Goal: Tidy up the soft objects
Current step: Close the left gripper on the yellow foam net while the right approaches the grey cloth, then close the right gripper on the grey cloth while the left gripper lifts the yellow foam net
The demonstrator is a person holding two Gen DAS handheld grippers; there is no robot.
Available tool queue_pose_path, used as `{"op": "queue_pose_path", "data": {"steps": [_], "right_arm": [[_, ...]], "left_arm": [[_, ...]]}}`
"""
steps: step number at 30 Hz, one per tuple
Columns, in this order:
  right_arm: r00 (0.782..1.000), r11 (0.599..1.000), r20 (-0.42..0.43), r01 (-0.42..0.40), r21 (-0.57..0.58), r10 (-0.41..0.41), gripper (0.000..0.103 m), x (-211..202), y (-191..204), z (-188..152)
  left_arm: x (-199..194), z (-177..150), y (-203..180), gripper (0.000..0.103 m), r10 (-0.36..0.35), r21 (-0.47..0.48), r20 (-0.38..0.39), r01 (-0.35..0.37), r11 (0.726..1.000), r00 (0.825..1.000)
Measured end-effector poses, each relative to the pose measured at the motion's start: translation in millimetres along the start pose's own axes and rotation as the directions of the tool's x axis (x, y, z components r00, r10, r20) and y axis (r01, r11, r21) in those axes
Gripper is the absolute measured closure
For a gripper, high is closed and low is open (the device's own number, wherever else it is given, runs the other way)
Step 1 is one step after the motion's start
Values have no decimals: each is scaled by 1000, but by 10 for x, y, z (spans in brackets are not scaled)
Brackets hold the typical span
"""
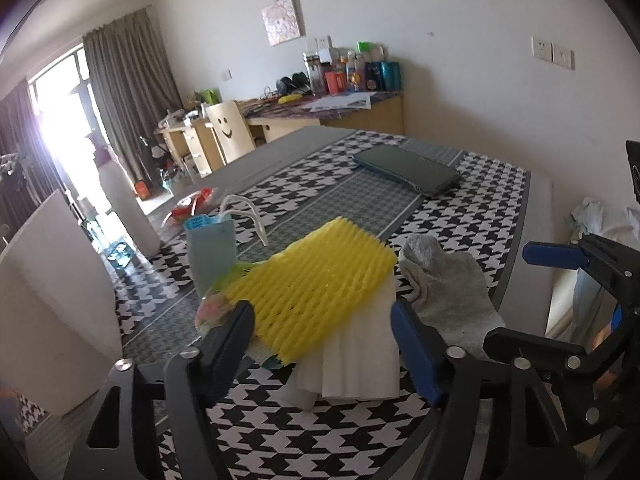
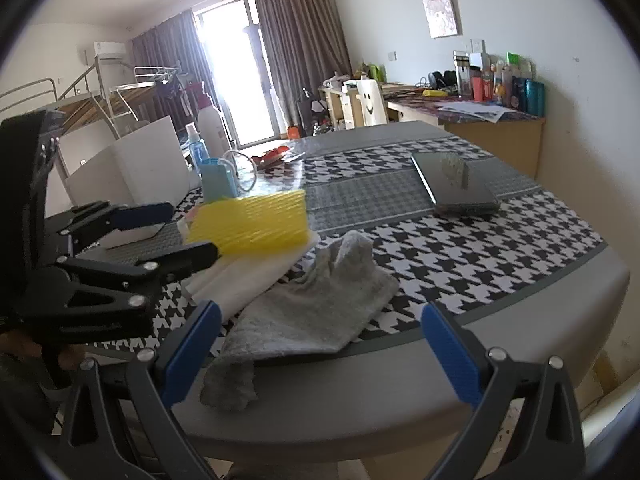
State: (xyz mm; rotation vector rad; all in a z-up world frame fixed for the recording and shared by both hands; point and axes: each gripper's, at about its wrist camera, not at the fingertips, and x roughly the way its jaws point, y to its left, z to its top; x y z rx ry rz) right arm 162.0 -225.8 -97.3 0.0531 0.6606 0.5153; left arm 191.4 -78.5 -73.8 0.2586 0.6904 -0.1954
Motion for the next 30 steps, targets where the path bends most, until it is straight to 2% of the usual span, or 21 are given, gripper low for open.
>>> {"op": "queue_pose_path", "data": {"steps": [2, 9, 11, 19, 30], "right_arm": [[1000, 1000, -5, -1, 1, 1, 1, 27, -8, -3], [1000, 1000, -18, -20, 15, 20, 1, 88, -45, -24], [1000, 1000, -20, -21, 18, 21, 1, 91, -46, -38], [999, 999, -23, -24, 31, 25, 1, 97, -94, -57], [999, 999, -22, -38, 18, 38, 1, 94, -30, -37]], "left_arm": [[47, 5, -11, 38, -8, 8, -11, 8, 1000, 1000], [236, 3, -26, 60, -26, 12, -73, 26, 1000, 997], [283, -4, -16, 62, -36, 3, -87, 37, 999, 996], [254, 12, 67, 88, -78, -60, -78, 73, 996, 994], [-90, 27, 192, 91, -88, -117, 14, 89, 989, 996]]}}
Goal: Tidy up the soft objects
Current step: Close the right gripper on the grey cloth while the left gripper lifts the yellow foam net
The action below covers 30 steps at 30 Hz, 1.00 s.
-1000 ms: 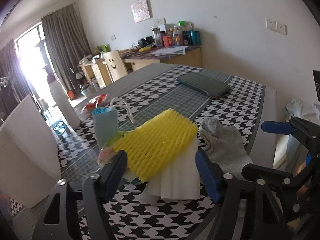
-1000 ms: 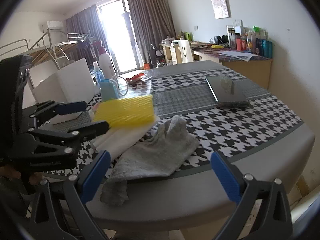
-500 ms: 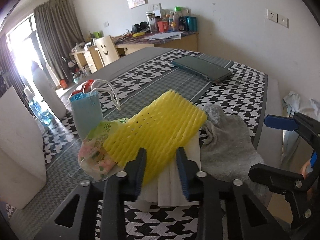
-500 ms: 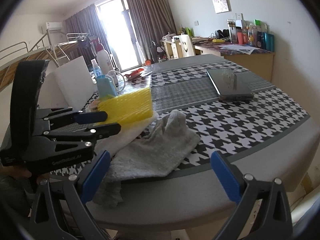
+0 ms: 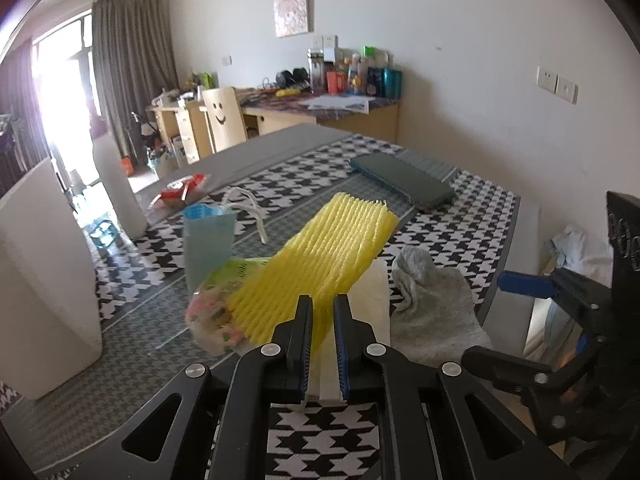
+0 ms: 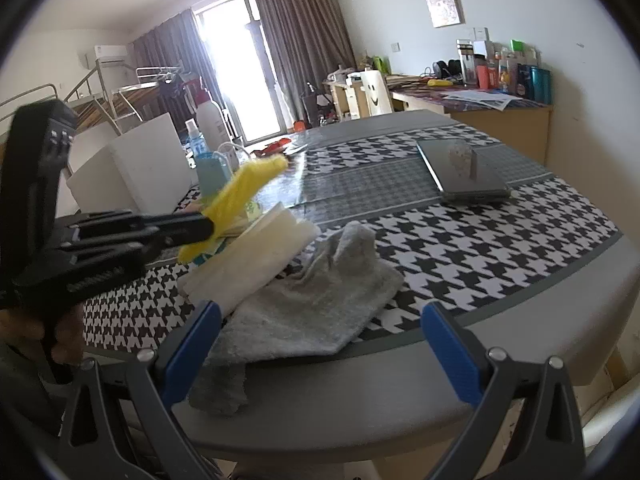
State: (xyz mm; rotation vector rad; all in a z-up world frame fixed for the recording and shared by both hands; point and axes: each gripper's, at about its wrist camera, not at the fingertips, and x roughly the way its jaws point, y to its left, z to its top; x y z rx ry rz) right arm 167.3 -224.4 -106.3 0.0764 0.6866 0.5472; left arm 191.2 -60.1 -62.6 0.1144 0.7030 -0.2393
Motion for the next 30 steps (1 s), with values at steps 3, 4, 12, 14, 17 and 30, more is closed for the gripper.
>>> {"op": "queue_pose_path", "data": {"steps": [3, 4, 12, 14, 17, 30], "right_arm": [[1000, 1000, 1, -2, -19, 2, 1, 15, 50, 9], [1000, 1000, 3, -5, -31, 5, 1, 17, 73, 11], [1000, 992, -20, -17, -122, 15, 19, 101, 242, 36], [999, 990, -37, -11, -140, 6, 20, 140, 269, 30], [998, 988, -69, -9, -157, -2, 31, 195, 279, 9], [991, 982, -113, 55, -179, -76, 83, 236, 268, -39]], "left_arm": [[-104, -37, 38, 91, -8, -19, 15, 8, 1000, 1000], [-118, -47, 52, 91, -9, -25, 17, 10, 1000, 1000], [-259, -162, 160, 91, 6, -78, 32, -3, 997, 999], [-272, -184, 184, 91, 7, -91, 31, -4, 996, 1000], [-305, -221, 220, 91, -2, -110, 32, 5, 994, 999], [-286, -301, 141, 92, -52, -94, 14, 53, 994, 999]]}}
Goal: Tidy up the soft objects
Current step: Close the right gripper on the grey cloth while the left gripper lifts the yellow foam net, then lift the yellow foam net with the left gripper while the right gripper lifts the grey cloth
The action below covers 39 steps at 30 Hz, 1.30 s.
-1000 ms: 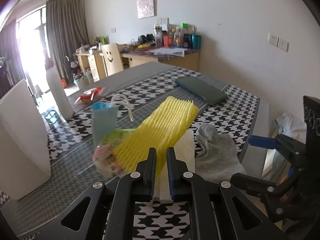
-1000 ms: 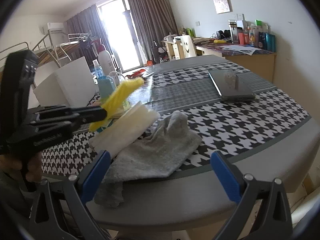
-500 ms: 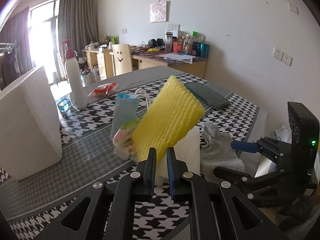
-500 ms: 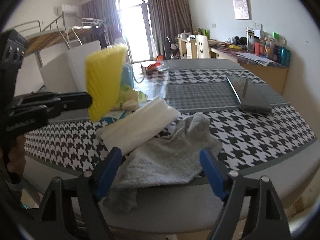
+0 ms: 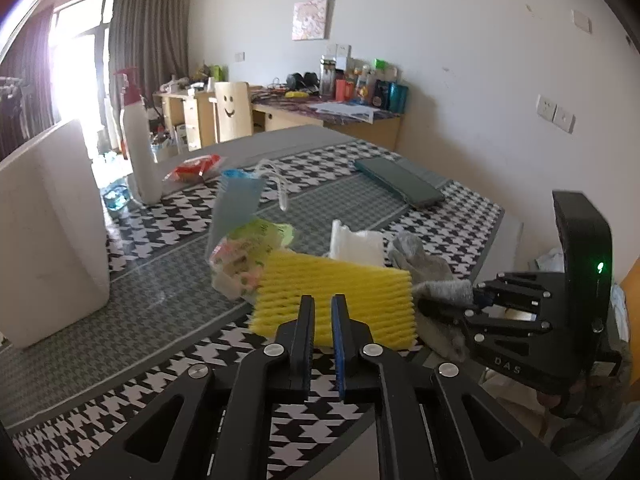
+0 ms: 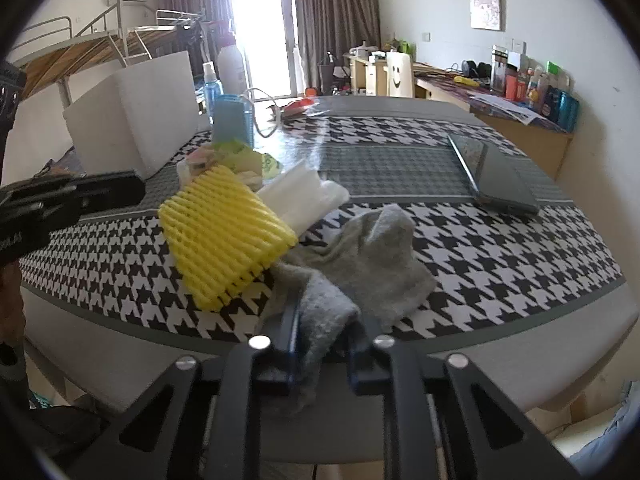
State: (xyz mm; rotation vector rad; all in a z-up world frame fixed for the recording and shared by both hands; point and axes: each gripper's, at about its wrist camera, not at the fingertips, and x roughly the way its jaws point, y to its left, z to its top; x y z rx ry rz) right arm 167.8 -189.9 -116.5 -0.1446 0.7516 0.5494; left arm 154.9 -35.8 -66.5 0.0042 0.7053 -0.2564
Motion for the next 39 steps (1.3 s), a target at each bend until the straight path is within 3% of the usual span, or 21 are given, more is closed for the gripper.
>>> {"op": "queue_pose_path", "data": {"steps": [2, 6, 12, 23, 27, 39], "right_arm": [[1000, 1000, -3, 0, 2, 0, 84, 16, -11, 27], [1000, 1000, -4, -8, 11, 8, 84, 35, -33, 50], [999, 999, 0, -39, 35, 39, 84, 67, -95, 73], [998, 996, 9, -69, 60, 69, 84, 80, -177, 57], [997, 995, 11, -74, 61, 74, 83, 85, -189, 53], [997, 994, 14, -82, 66, 81, 83, 79, -203, 44]], "left_arm": [[43, -3, -47, 88, -4, 16, -15, 4, 1000, 1000], [52, -53, -165, 49, -6, 60, -12, 7, 998, 1000], [102, -125, -329, 33, -19, 128, -33, 23, 992, 999], [369, -170, -467, 33, -5, 184, -94, 22, 983, 996], [463, -168, -432, 59, -15, 163, -130, 36, 986, 991], [492, -245, -546, 62, 19, 230, -146, 16, 973, 989]]}}
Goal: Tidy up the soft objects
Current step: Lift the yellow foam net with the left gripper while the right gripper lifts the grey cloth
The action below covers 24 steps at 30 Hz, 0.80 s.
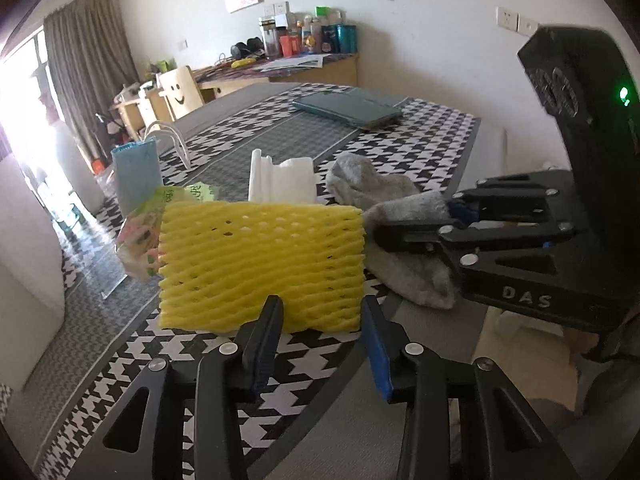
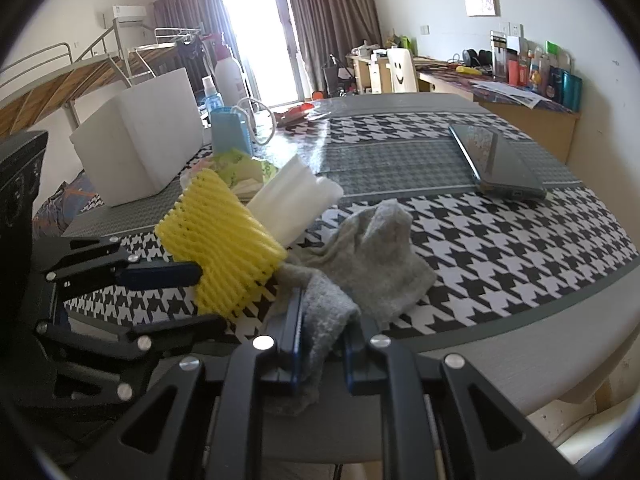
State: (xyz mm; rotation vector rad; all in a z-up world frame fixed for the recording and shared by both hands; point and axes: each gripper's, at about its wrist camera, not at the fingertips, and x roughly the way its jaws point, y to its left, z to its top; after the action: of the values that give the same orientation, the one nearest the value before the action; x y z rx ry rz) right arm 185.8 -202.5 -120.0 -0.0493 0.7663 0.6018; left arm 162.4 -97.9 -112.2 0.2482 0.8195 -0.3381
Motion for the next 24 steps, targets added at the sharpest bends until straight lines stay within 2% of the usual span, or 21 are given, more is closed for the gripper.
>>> {"op": "queue_pose_path", "data": {"steps": [2, 4, 5, 7, 13, 18, 20, 24], "right_arm": [[1000, 1000, 0, 3, -1, -3, 83, -2, 7, 0], [1000, 1000, 0, 4, -2, -4, 83, -2, 14, -1], [1000, 1000, -1, 5, 0, -5, 83, -2, 14, -1], [1000, 1000, -2, 9, -2, -9, 84, -2, 25, 3], [1000, 1000, 6, 17, -2, -17, 88, -29, 65, 9], [999, 1000, 44, 21, -11, -21, 89, -174, 125, 65], [998, 1000, 62, 26, -16, -25, 89, -245, 152, 85], [996, 999, 82, 34, -17, -33, 89, -316, 176, 124]], "left_arm": [[-2, -1, 24, 63, 2, -17, 4, -2, 1000, 1000], [-7, -8, 61, 79, 21, -35, 7, -21, 999, 1000], [-14, -13, 86, 83, 30, -40, 9, -29, 999, 1000], [-52, -24, 171, 87, 5, -79, 16, -3, 997, 1000], [-349, -60, 299, 87, -12, -134, 89, 24, 991, 996], [-648, -63, 411, 87, -29, -177, 173, 60, 982, 985], [-692, -60, 421, 87, -56, -176, 182, 88, 980, 982], [-714, -101, 398, 87, -49, -175, 182, 82, 981, 982]]}}
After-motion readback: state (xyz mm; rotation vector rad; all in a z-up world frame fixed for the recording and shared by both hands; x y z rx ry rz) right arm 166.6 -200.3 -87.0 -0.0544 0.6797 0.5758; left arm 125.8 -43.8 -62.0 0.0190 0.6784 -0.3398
